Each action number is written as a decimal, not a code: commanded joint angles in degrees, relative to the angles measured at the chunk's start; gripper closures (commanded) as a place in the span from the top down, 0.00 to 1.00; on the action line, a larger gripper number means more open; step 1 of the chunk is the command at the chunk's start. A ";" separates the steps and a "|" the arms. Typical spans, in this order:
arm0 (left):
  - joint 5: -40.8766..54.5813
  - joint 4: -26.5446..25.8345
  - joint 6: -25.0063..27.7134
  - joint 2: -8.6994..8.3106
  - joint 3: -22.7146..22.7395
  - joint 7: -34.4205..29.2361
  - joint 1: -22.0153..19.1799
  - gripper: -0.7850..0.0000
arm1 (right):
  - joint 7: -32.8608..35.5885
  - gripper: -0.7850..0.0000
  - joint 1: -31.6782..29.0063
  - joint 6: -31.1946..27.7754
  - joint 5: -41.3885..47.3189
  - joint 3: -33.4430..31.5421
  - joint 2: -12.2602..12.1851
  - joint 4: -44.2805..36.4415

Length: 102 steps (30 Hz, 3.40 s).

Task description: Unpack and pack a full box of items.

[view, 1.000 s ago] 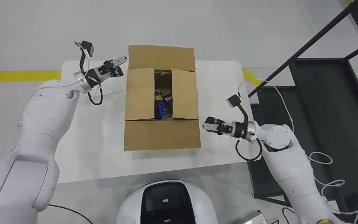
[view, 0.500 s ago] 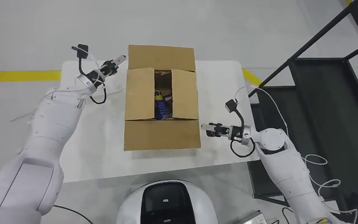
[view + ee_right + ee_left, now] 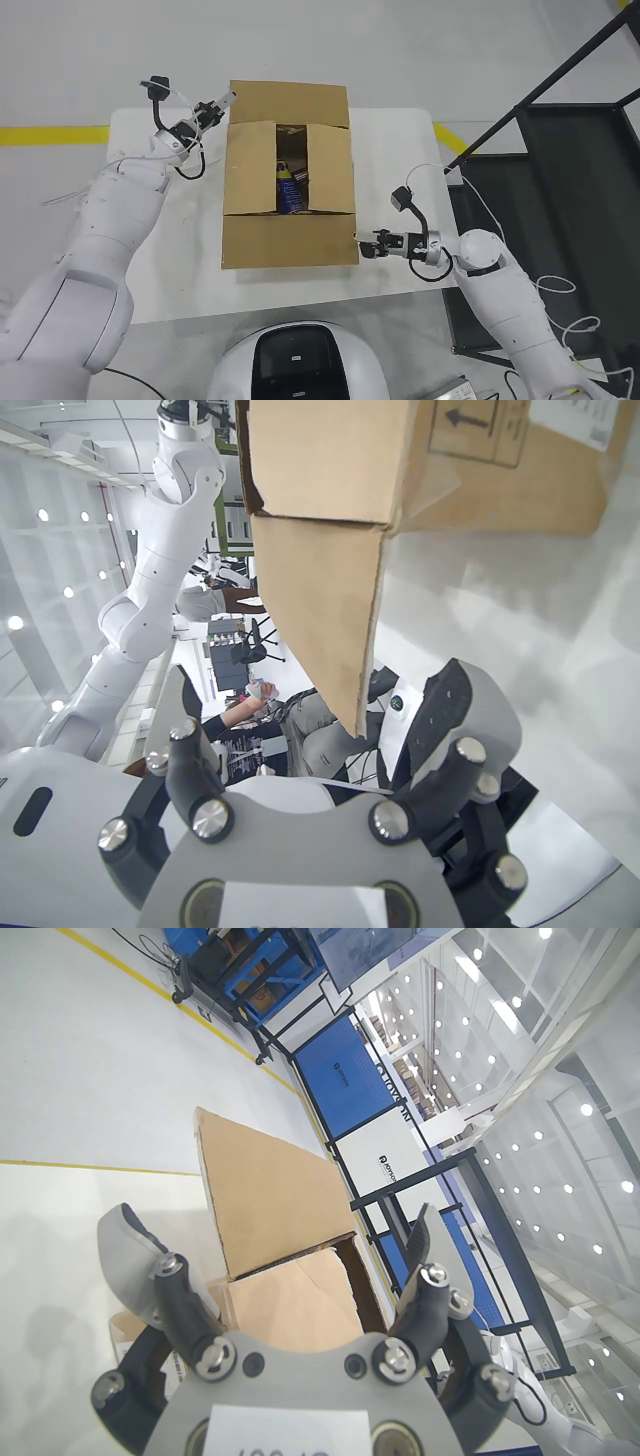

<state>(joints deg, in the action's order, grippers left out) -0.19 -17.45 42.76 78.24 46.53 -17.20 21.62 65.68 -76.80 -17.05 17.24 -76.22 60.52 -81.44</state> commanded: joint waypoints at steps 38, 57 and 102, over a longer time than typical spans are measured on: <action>3.44 5.17 0.78 2.26 3.88 -9.62 -1.36 1.00 | -22.58 1.00 12.66 -8.48 -9.71 10.55 3.70 1.98; 10.85 4.74 6.78 2.76 7.32 -21.83 0.13 1.00 | -22.58 1.00 9.77 -8.60 -12.36 7.06 2.73 -1.28; 11.34 0.36 5.13 4.29 7.83 -19.20 0.59 1.00 | -20.36 1.00 7.46 -9.00 -14.24 2.84 1.33 -3.00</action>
<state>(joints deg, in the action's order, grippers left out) 9.40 -16.83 47.18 82.12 54.39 -35.88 22.37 45.23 -69.06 -25.83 2.80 -73.10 61.92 -84.12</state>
